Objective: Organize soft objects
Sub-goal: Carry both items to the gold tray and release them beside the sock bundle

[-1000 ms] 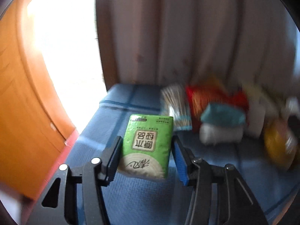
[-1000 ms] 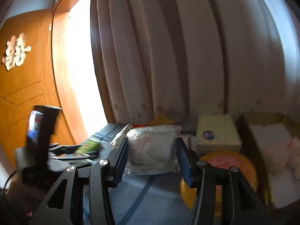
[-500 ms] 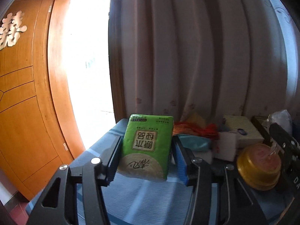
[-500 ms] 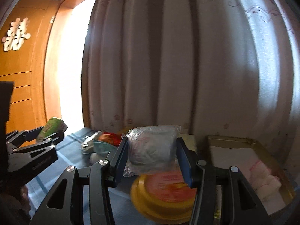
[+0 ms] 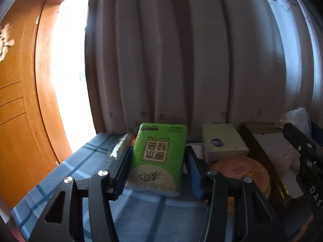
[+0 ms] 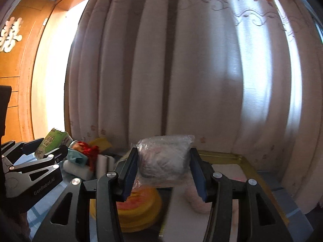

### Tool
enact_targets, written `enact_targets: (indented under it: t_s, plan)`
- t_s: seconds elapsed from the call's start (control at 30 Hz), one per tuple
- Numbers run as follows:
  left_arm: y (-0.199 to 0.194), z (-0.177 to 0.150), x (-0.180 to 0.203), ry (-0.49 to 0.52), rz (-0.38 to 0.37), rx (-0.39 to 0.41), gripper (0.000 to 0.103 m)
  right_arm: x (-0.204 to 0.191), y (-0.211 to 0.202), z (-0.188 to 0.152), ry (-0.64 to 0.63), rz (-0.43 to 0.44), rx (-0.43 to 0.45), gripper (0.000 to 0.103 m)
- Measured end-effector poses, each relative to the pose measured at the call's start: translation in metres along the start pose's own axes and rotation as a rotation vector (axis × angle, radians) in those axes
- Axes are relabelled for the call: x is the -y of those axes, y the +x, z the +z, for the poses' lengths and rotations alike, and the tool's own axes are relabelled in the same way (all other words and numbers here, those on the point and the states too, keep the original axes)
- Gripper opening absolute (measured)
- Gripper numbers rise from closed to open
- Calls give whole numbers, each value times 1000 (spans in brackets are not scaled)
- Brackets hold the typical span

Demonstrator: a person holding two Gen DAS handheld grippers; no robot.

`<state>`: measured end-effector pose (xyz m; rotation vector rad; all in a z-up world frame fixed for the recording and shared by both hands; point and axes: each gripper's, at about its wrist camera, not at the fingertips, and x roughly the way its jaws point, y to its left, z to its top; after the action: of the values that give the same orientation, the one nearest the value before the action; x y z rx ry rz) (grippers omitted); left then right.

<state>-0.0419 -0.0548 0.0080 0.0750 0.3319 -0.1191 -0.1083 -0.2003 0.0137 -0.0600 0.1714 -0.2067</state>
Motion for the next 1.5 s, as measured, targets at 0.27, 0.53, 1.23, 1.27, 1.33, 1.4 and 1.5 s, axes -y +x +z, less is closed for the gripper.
enact_targets:
  t_s: [0.27, 0.53, 1.23, 1.27, 1.33, 1.4, 1.5]
  plan:
    - [-4, 0, 30, 1, -57, 19, 52, 37, -4, -7, -11, -63, 18, 53]
    - [-9, -2, 64, 34, -122, 30, 52, 92, -5, -13, 36, -176, 4, 53]
    - [-15, -4, 161, 174, -311, 18, 52, 168, -3, -23, 125, -242, -59, 53]
    - [-14, -4, 166, 184, -319, 6, 52, 166, -2, -22, 118, -235, -63, 53]
    - [-13, -4, 174, 199, -330, -9, 52, 161, 2, -22, 93, -226, -77, 53]
    - [-13, -6, 182, 226, -338, -18, 52, 161, 2, -23, 91, -220, -81, 53]
    - [-14, -7, 192, 265, -335, -19, 52, 165, 4, -24, 109, -209, -96, 53]
